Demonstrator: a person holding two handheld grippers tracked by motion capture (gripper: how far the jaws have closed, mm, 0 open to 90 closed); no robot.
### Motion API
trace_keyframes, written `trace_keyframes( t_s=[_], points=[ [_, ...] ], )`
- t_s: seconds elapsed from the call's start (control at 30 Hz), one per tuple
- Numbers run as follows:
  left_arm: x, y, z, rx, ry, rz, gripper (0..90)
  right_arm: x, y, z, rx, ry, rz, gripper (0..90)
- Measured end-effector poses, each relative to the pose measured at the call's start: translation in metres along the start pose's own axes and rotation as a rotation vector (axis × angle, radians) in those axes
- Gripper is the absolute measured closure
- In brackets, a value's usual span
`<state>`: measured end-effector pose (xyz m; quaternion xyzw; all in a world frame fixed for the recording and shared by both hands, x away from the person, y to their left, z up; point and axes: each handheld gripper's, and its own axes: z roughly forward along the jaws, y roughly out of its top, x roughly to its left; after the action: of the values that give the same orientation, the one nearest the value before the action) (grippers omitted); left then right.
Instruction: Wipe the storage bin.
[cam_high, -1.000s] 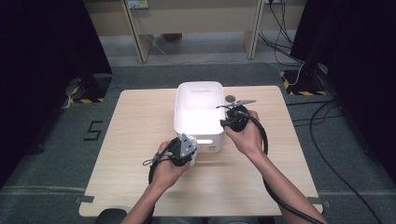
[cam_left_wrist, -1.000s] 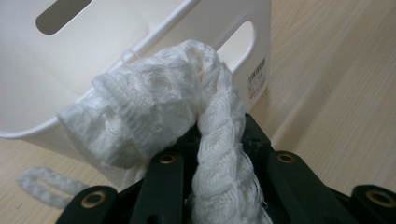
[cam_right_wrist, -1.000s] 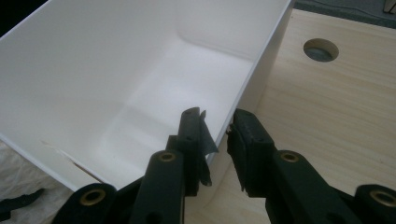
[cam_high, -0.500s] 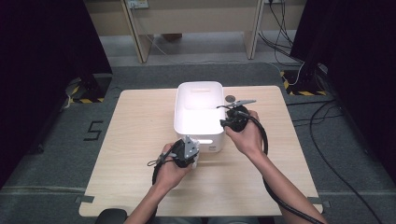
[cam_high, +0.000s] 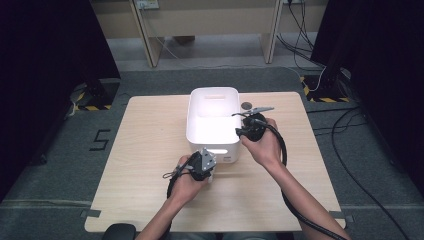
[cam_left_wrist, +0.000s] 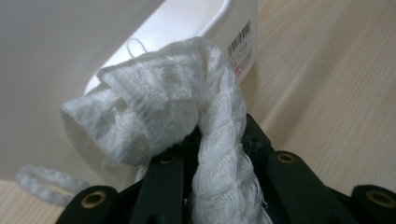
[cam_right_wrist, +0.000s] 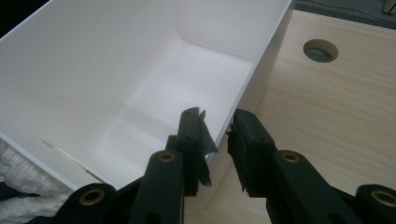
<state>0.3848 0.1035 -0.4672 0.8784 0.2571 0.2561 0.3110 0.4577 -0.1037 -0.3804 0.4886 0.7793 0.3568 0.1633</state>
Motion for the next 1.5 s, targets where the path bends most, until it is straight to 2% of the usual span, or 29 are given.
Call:
trace_keyframes(
  t_s=[0.5,0.97,1.5],
  points=[
    [-0.002,-0.005,0.012,0.023,-0.016,-0.004,74.2,0.000,0.000,0.000,-0.002,-0.002,0.000,73.4],
    [-0.002,-0.003,0.013,0.020,-0.024,-0.025,74.2,0.000,0.000,0.001,-0.005,-0.004,0.005,73.1],
    [-0.005,0.013,0.004,-0.037,-0.019,-0.019,74.2,0.000,0.000,0.001,-0.007,-0.003,0.008,73.0]
  ],
)
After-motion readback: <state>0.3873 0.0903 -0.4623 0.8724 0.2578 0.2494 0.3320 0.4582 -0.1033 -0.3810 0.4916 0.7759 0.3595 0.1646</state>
